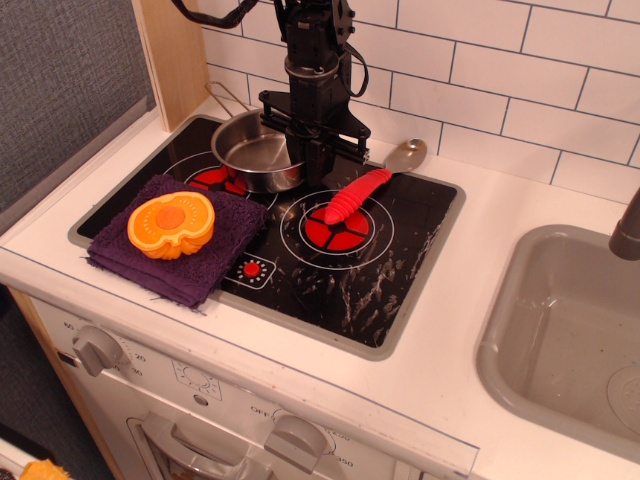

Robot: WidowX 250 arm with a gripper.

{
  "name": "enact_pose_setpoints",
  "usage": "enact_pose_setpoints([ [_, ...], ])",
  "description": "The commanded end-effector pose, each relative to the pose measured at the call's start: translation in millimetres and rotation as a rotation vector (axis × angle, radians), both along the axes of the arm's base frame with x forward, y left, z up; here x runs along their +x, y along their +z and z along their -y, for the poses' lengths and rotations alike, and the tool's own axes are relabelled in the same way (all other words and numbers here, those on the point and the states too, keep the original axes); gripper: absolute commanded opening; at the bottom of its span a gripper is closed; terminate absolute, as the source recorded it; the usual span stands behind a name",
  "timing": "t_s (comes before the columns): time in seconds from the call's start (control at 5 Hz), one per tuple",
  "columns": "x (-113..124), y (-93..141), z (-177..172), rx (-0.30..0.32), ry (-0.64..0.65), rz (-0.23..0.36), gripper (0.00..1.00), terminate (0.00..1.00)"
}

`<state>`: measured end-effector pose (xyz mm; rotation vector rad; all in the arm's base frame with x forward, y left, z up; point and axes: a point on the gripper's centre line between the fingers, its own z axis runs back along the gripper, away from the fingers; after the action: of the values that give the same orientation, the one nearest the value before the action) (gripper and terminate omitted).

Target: Move the silver pot to the bottom right corner of the stove top.

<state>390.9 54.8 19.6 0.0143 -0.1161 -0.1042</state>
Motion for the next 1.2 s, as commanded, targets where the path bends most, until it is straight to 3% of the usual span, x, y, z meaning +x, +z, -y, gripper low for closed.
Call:
enact_pose_setpoints([
  [0.0, -21.0, 92.3, 31.2, -0.064, -0.178, 0.205, 0.00, 0.00],
  [0.2, -61.0, 98.6, 60.1, -0.059, -0.302, 0.216, 0.00, 0.00],
  [0.6, -127.5, 78.4, 91.1, -0.018, -0.459, 0.169, 0.00, 0.00],
  [1.0, -151.4, 51.4, 102.8, -0.008, -0.518, 0.082, 0.00, 0.00],
])
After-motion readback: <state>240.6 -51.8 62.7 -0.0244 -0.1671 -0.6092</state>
